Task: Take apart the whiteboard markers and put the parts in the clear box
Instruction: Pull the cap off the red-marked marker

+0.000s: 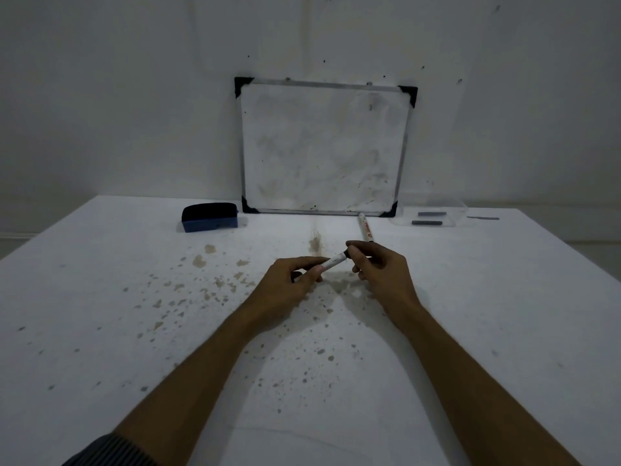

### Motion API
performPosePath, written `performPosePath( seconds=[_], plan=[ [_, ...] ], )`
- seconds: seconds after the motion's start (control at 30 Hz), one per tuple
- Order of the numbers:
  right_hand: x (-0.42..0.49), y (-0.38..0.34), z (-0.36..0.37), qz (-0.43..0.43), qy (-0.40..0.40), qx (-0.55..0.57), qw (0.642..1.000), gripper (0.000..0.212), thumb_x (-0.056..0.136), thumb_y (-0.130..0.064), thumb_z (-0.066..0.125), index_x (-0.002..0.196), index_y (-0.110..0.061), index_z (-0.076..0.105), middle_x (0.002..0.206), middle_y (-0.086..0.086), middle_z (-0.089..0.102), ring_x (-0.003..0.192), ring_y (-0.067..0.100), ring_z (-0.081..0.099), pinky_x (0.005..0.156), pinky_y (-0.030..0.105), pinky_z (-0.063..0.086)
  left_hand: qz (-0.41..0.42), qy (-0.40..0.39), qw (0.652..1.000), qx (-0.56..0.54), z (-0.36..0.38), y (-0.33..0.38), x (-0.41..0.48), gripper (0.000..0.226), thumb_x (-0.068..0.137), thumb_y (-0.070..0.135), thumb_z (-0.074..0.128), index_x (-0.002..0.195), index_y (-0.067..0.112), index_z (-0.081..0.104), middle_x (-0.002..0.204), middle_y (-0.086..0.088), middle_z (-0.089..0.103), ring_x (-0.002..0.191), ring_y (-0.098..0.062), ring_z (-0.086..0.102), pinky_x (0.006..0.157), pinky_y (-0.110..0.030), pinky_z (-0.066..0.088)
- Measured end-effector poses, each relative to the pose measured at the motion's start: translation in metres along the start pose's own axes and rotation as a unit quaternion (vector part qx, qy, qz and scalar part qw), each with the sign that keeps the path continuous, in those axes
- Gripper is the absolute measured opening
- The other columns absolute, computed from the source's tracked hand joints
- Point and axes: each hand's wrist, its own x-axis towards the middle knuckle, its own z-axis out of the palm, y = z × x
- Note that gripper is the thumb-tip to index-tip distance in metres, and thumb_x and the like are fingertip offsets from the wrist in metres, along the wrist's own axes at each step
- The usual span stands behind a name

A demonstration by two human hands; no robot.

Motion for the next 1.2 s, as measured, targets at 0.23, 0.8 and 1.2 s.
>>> performPosePath(
  seconds=[0.23,0.8,1.2],
  plan=[
    [0.0,0.0,0.0,-0.035,-0.045,-0.012,0.998,0.024,0.097,-0.028,0.069,0.12,-0.027,0.078,0.086,0.002,0.078,0.074,0.013,0.066,0.074,0.031,0.06,-0.03,-0.014,0.996,-0.089,-0.001,0.004,-0.002,0.025,0.107,0.036,0.053,0.105,0.025,0.075,0.069,0.011,0.061,0.056,-0.008,0.05,0.049,-0.022,0.041],
    [-0.005,-0.014,-0.003,-0.05,-0.123,-0.04,0.99,0.024,0.084,-0.053,0.07,0.106,-0.044,0.077,0.094,-0.013,0.079,0.08,0.006,0.071,0.071,0.018,0.057,-0.049,-0.072,0.983,-0.159,-0.015,0.003,-0.001,0.034,0.11,0.03,0.046,0.112,0.015,0.077,0.063,0.008,0.045,0.051,-0.012,0.03,0.043,-0.023,0.029],
    [-0.005,-0.035,-0.007,-0.029,-0.09,-0.09,0.991,0.046,0.09,-0.057,0.067,0.132,-0.041,0.058,0.107,-0.01,0.073,0.082,0.004,0.073,0.065,0.016,0.054,-0.116,0.001,0.973,-0.201,-0.018,0.026,0.003,0.031,0.103,0.026,0.061,0.125,0.006,0.07,0.102,-0.004,0.082,0.099,-0.022,0.078,0.085,-0.033,0.063]
  ],
)
